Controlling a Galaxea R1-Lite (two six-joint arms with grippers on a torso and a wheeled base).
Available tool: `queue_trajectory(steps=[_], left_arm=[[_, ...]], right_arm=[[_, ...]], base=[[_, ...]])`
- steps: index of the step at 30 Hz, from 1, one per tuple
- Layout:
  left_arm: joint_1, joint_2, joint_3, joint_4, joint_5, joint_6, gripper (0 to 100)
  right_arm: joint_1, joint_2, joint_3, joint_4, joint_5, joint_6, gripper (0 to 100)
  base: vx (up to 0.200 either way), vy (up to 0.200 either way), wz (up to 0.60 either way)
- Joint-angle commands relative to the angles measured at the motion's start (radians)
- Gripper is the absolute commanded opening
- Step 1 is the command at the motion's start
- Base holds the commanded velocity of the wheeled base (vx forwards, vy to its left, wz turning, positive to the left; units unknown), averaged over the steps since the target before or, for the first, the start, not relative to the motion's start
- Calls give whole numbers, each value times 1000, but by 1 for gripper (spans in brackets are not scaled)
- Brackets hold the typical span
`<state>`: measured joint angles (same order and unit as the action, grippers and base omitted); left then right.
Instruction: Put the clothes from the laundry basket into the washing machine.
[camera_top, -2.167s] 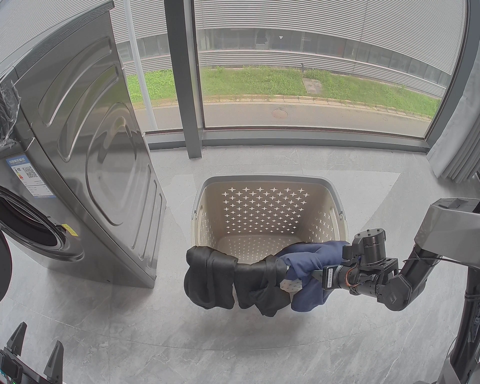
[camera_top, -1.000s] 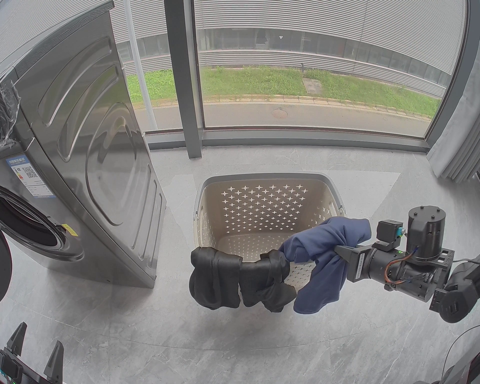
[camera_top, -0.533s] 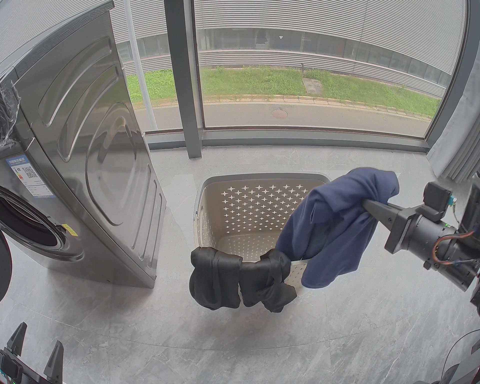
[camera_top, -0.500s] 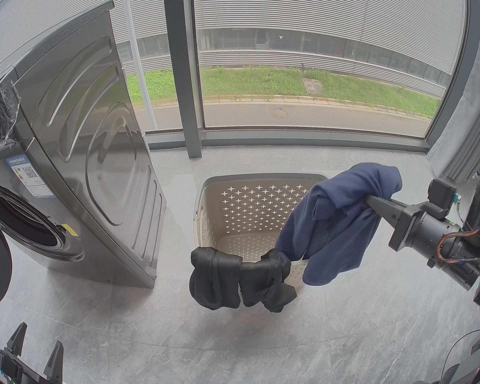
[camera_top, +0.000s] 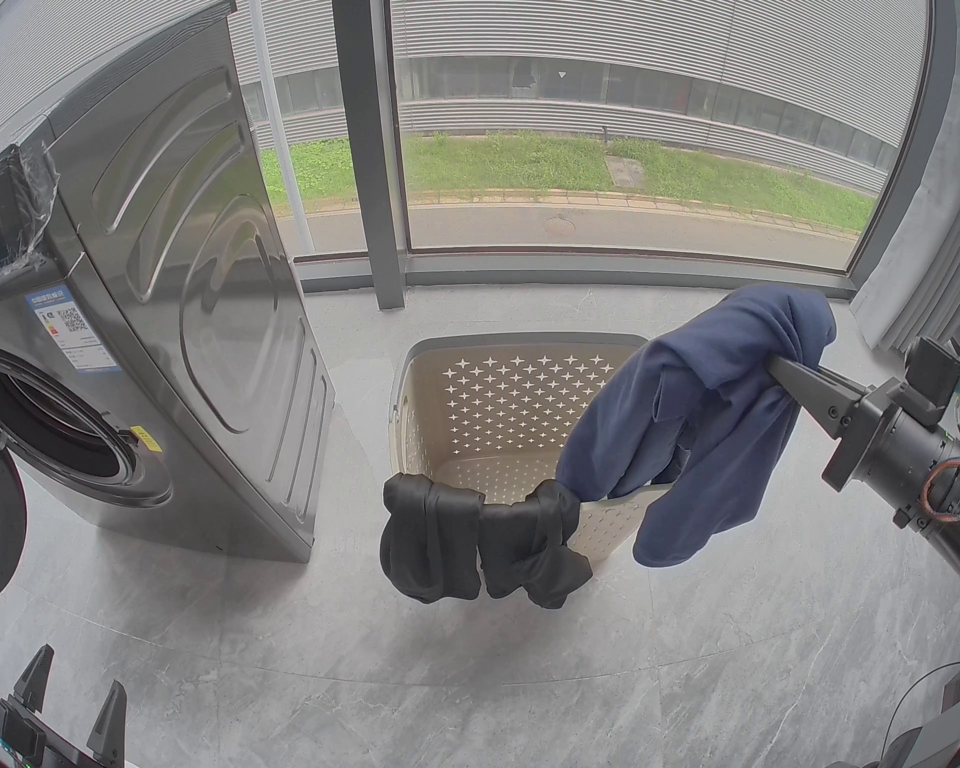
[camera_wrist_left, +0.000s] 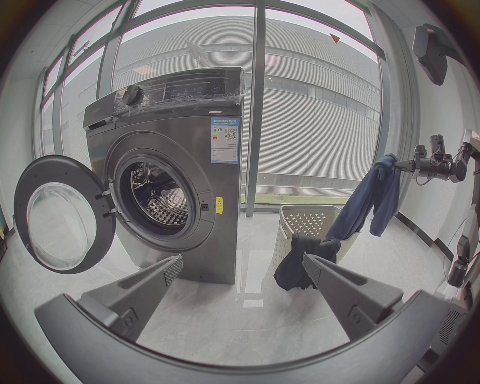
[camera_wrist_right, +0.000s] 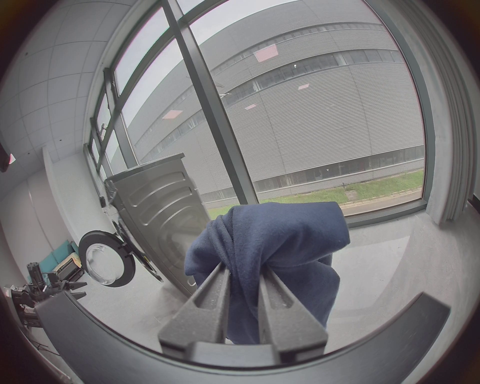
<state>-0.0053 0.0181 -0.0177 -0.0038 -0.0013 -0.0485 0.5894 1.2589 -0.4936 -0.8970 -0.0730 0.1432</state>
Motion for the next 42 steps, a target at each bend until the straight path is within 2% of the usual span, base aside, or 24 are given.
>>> queue_trajectory(steps=[1, 9, 16, 19, 26, 31, 42], left_arm=[[-1, -17, 18, -1, 1, -1, 100], [-1, -17, 18, -1, 4, -4, 100], [-1, -17, 18, -1, 6, -4, 100], [-1, -17, 18, -1, 6, -4, 100], [-1, -17, 18, -1, 4, -5, 100], [-1, -17, 16, -1, 4, -4, 100], [-1, -17, 16, -1, 4, -5, 100]], right_arm=[[17, -7, 0, -10, 2, -2, 0], [20, -3, 0, -26, 5, 3, 0], [35, 2, 1, -33, 25, 10, 0], [44, 2, 4, -34, 33, 38, 0], [47, 2, 6, -34, 36, 50, 0], [50, 4, 15, -34, 45, 88, 0], [70, 5, 15, -34, 50, 88, 0]], base=[[0, 0, 0], [0, 150, 0], [0, 200, 0], [0, 200, 0], [0, 200, 0], [0, 200, 0], [0, 200, 0]])
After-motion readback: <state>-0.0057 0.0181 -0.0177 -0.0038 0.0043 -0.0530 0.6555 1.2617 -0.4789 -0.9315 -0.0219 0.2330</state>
